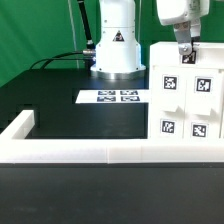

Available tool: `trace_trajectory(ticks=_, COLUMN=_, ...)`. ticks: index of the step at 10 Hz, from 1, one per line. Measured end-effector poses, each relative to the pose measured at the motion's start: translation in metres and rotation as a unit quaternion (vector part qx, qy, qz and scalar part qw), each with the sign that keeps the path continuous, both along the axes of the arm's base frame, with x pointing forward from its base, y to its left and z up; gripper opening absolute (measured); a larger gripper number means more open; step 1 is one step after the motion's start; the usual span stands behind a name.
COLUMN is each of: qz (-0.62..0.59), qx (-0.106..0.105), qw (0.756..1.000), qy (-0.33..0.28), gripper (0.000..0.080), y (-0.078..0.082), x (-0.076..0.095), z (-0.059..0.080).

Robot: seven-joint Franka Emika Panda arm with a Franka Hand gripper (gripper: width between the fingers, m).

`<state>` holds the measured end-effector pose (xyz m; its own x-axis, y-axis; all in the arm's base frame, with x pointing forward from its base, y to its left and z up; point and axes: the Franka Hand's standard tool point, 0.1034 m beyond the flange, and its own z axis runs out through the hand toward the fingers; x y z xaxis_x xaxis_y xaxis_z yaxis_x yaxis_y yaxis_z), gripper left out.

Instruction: Assemble cabinet

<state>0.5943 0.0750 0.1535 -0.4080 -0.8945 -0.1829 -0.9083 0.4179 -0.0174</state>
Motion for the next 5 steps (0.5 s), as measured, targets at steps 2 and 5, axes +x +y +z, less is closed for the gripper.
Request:
trace_trajectory(ticks=2, qz=0.022, qx=-0.003, qw=1.0, qy=-0.003, gripper=0.0556, y=0.0003, x=-0.0001, z=-0.0003)
trace_trajectory(ticks=5, qz=0.033, qx=-0.004, qw=0.999, qy=-0.004, gripper=0.076, y=0.0023, x=-0.0007, z=-0.0014)
